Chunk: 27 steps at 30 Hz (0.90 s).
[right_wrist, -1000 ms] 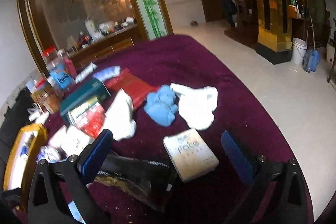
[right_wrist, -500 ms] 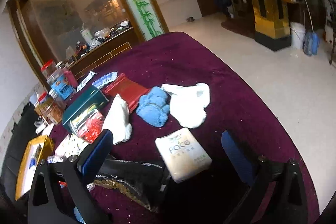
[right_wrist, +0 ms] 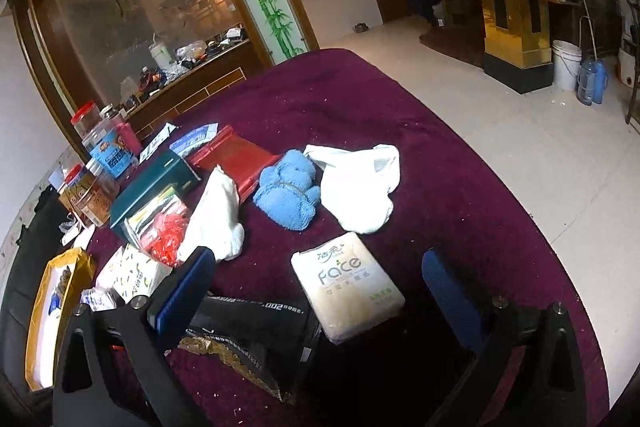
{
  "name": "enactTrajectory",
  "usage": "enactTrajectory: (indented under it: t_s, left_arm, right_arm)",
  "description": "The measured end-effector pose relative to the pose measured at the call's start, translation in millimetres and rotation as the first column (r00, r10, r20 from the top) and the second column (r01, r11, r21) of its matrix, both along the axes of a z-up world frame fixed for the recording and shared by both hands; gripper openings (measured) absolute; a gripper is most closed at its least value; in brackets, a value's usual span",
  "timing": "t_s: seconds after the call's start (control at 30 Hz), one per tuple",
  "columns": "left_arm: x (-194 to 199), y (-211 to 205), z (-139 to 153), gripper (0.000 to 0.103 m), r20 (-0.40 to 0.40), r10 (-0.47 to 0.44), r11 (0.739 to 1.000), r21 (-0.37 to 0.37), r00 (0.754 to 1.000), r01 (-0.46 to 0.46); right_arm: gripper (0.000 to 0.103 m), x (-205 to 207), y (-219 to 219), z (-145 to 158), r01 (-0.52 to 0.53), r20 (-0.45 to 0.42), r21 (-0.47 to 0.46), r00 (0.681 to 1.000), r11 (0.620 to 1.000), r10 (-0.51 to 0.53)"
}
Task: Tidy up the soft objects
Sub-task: 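Grasp the blue knit gloves with the left tool and lift them, then carry gloves into tray with left tool while right tool places lemon-print tissue pack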
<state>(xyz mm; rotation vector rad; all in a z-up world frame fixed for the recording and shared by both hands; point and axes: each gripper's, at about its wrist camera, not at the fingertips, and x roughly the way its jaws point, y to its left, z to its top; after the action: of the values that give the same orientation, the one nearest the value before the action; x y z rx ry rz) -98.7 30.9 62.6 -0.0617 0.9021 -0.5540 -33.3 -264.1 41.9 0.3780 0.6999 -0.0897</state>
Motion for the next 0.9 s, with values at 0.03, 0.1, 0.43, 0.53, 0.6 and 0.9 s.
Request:
enactTrajectory:
  t_s: [0.03, 0.1, 0.43, 0.53, 0.6, 0.9]
  left_arm:
    - [-6.7, 12.8, 5.1, 0.049, 0.004, 0.02, 1.0, -0.021, 1.0, -0.019]
    - [-19.9, 47.5, 14.5, 0.049, 0.01, 0.078, 0.995, -0.069, 0.997, -0.077]
    - [-42.8, 130.9, 15.4, 0.049, 0.011, 0.246, 0.956, -0.168, 0.969, -0.24]
    - [-41.5, 134.9, 8.0, 0.049, 0.007, 0.26, 0.951, -0.178, 0.966, -0.254]
    - [-43.9, 145.4, 6.0, 0.049, 0.006, 0.273, 0.945, -0.187, 0.962, -0.267]
    - [-48.4, 185.5, 0.4, 0.049, -0.008, 0.353, 0.912, -0.219, 0.936, -0.346]
  right_arm:
    - [0.103, 0.5, 1.0, -0.3, -0.005, -0.002, -0.002, 1.0, 1.0, 0.005]
    - [0.103, 3.7, 8.3, -0.2, -0.042, -0.009, -0.01, 0.999, 0.999, 0.042]
    - [0.103, -7.3, 121.2, 33.6, -0.386, -0.065, -0.018, 0.921, 0.922, 0.384]
    - [0.103, 0.3, 146.0, 34.7, -0.411, -0.089, -0.05, 0.91, 0.91, 0.406]
    - [0.103, 8.7, 155.2, 36.9, -0.401, -0.103, -0.108, 0.915, 0.91, 0.391]
    - [0.102, 64.5, 187.8, 17.9, -0.543, -0.286, -0.355, 0.838, 0.761, 0.465]
